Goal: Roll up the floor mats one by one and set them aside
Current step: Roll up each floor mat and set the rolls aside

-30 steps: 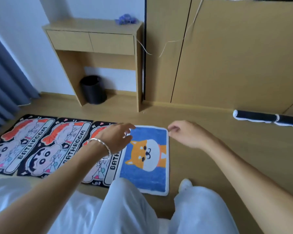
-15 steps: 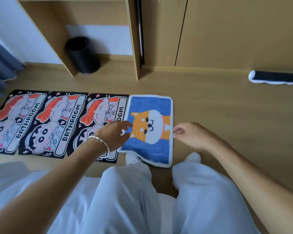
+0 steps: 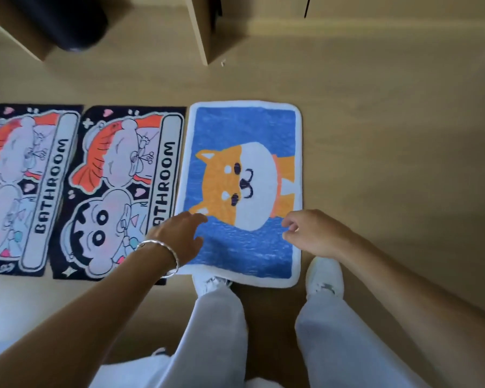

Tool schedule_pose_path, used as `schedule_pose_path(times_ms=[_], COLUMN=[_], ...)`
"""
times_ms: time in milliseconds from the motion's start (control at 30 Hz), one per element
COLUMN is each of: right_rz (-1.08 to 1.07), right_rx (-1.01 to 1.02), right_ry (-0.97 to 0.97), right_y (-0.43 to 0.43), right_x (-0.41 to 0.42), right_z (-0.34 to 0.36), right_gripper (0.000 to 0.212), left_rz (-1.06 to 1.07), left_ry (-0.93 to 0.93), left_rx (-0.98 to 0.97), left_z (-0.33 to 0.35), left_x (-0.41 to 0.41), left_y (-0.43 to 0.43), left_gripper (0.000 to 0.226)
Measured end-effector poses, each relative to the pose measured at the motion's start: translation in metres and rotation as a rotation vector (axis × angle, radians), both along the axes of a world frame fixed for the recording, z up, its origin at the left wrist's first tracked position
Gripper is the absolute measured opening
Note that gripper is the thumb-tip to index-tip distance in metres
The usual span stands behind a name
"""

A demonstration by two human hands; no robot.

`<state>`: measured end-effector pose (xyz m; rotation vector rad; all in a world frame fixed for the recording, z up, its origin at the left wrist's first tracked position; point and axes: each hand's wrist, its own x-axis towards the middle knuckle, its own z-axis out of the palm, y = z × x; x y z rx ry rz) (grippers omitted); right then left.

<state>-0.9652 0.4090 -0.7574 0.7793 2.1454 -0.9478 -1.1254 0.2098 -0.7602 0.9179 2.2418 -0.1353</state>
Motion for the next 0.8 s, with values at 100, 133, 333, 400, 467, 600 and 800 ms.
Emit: schedule_pose_path(times_ms=[100,133,333,400,467,600,800], right_rz=[0.096,0.125,0.266,0.331,0.372,0.391,0.303], right_rx=[-0.03,-0.044,-0.09,-0.094,-0.112,-0.072,0.027], right_ry=[-0.073,-0.095,-0.16,-0.193,-0.257,-0.319,-0.277], right_y=[0.001,0.0,-0.034,-0.051,-0.061,-0.062,-0.028], right_x=[-0.014,-0.017,-0.02,-0.015,-0.01,0.004,0.012], right_z=[-0.063,-0.083,-0.176,-0.199,-0.219,-0.243,-0.249], right_gripper=[0.038,0.04,0.059,0.075,0.086,0.084,0.068], left_rz=[-0.007,0.01,0.258,0.373,0.498,0.647,0.561], left_ry=[-0.023,-0.041,-0.065,-0.05,-0.086,-0.153,-0.185], left_rx=[-0.127,-0.149,-0.272,-0.34,-0.404,-0.314,-0.015], left_z=[-0.058,-0.076,-0.165,-0.186,-0.201,-0.214,-0.219], left_x=[-0.012,-0.015,-0.022,-0.021,-0.019,-0.019,-0.024], left_y=[-0.004,-0.007,-0.038,-0.053,-0.066,-0.074,-0.03], left_gripper=[0.048,0.048,0.05,0.058,0.07,0.07,0.063])
